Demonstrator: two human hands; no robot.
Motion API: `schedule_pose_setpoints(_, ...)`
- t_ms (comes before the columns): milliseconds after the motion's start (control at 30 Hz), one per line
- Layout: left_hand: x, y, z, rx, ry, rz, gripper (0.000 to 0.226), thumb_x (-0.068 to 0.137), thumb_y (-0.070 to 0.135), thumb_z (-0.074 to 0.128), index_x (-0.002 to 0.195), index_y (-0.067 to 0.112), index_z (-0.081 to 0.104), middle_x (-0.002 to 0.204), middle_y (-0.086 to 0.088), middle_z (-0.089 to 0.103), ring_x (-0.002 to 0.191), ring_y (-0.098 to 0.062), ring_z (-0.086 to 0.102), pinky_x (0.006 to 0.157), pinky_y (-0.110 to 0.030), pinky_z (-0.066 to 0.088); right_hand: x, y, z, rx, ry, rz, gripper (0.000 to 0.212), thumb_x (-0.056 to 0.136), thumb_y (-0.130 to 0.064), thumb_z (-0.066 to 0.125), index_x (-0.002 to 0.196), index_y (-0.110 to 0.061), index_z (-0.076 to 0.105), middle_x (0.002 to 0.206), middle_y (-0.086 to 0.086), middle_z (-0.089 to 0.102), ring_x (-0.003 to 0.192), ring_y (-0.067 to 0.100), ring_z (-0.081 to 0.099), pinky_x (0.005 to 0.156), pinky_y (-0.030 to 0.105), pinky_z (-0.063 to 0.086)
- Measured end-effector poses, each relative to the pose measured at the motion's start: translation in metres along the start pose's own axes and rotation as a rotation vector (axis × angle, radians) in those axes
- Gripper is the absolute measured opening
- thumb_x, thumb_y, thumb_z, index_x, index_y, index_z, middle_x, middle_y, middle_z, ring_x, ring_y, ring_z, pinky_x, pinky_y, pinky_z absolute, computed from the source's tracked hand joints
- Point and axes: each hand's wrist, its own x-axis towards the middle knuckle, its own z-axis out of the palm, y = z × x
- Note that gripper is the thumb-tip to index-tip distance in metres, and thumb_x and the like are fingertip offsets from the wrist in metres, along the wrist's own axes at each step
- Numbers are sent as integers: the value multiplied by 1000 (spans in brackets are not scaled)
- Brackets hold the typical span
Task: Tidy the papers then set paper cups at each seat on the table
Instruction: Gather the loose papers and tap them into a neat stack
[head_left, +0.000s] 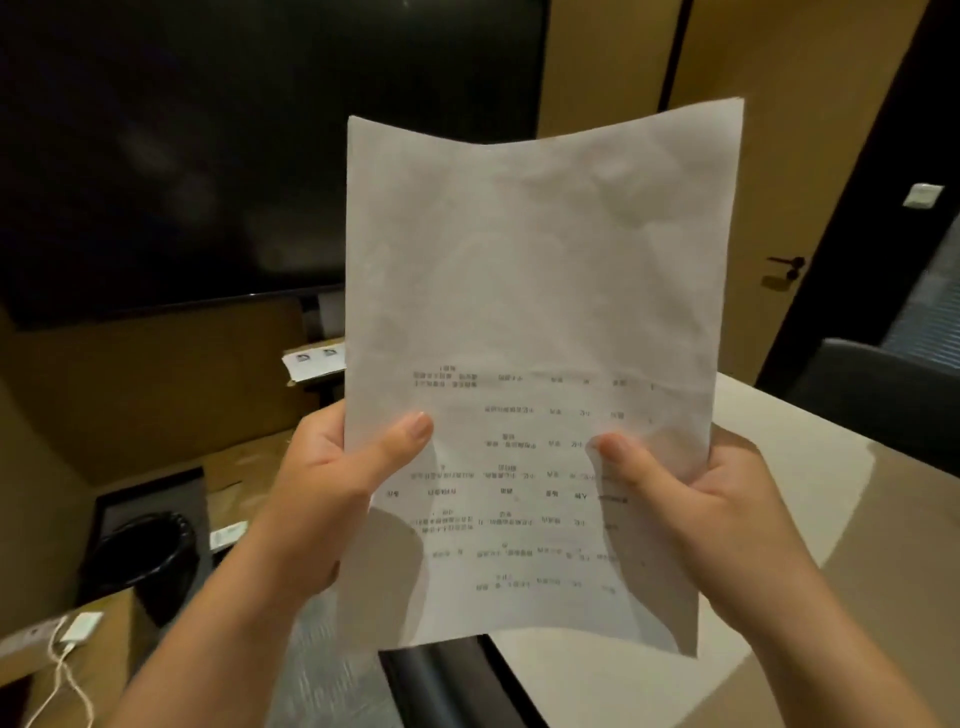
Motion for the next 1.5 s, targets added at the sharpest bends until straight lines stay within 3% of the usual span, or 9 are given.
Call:
schedule_pose_setpoints(100, 9, 4, -86, 2, 39, 23, 29, 81, 24, 60, 107, 17, 69, 103, -7, 76, 89, -29, 74, 64, -33, 61, 24, -8, 84, 20, -31, -2, 28, 73, -40, 69, 89, -18, 74, 83, -5, 79, 75, 18, 76, 67, 41, 60)
schedule_pose_setpoints(300, 47, 1, -225, 7, 45, -23, 31, 85, 21, 60, 112, 10, 68, 108, -11, 75, 95, -33, 73, 74, -42, 62, 78, -15, 223, 95, -10, -21, 32, 70, -37, 70, 90, -13, 74, 84, 1, 79, 76, 23, 76, 67, 43, 58)
schedule_pose_setpoints(400, 80, -8, -268, 6, 33, -54, 27, 86, 23, 59, 110, 17, 71, 109, -7, 76, 96, -29, 74, 77, -41, 62, 113, -16, 266, 99, -6, -43, 39, 72, -45, 75, 95, -13, 74, 86, 0, 79, 76, 21, 76, 66, 41, 58)
schedule_pose_setpoints(600, 180, -52, -324, 33, -27, -138, 25, 91, 28, 60, 113, 21, 69, 110, -2, 76, 95, -25, 74, 74, -38, 60, 208, 9, 319, 40, 84, -45, 28, 72, -36, 68, 92, -18, 75, 85, -5, 79, 78, 17, 75, 63, 36, 53)
schedule_pose_setpoints(700, 246, -77, -338, 72, -81, -177, 30, 90, 35, 63, 118, 23, 66, 113, -1, 75, 99, -27, 72, 85, -52, 57, 269, 30, 333, 72, 112, -12, 20, 72, -41, 67, 87, -32, 76, 85, -10, 78, 80, 13, 74, 63, 37, 53)
schedule_pose_setpoints(800, 322, -94, -346, 115, -122, -188, 33, 84, 43, 61, 113, 30, 67, 112, 0, 74, 101, -27, 71, 93, -61, 52, 335, 42, 345, 108, 157, 28, 21, 70, -42, 68, 88, -33, 75, 87, -11, 78, 79, 14, 75, 68, 41, 56)
schedule_pose_setpoints(967, 437, -110, -335, 155, -218, -164, 21, 81, 45, 60, 99, 40, 70, 106, 7, 76, 96, -19, 73, 91, -56, 54, 417, 48, 339, 123, 264, 89, 23, 80, -33, 68, 100, -22, 73, 93, -5, 79, 84, 18, 76, 78, 47, 59)
schedule_pose_setpoints(1200, 611, -172, -268, 17, -549, -191, 31, 84, 35, 62, 111, 24, 71, 111, -2, 76, 99, -24, 73, 85, -45, 57, 519, 84, 294, 113, 598, 128, 15, 86, -20, 67, 99, -18, 74, 94, -1, 79, 86, 20, 76, 80, 47, 58)
schedule_pose_setpoints(1500, 792, -237, -185, -45, -989, -241, 30, 91, 30, 57, 119, 20, 64, 109, -1, 76, 97, -25, 74, 83, -46, 58, 631, 119, 261, 78, 932, 164, 13, 92, -13, 64, 99, -17, 73, 93, 2, 79, 86, 23, 76, 81, 46, 58)
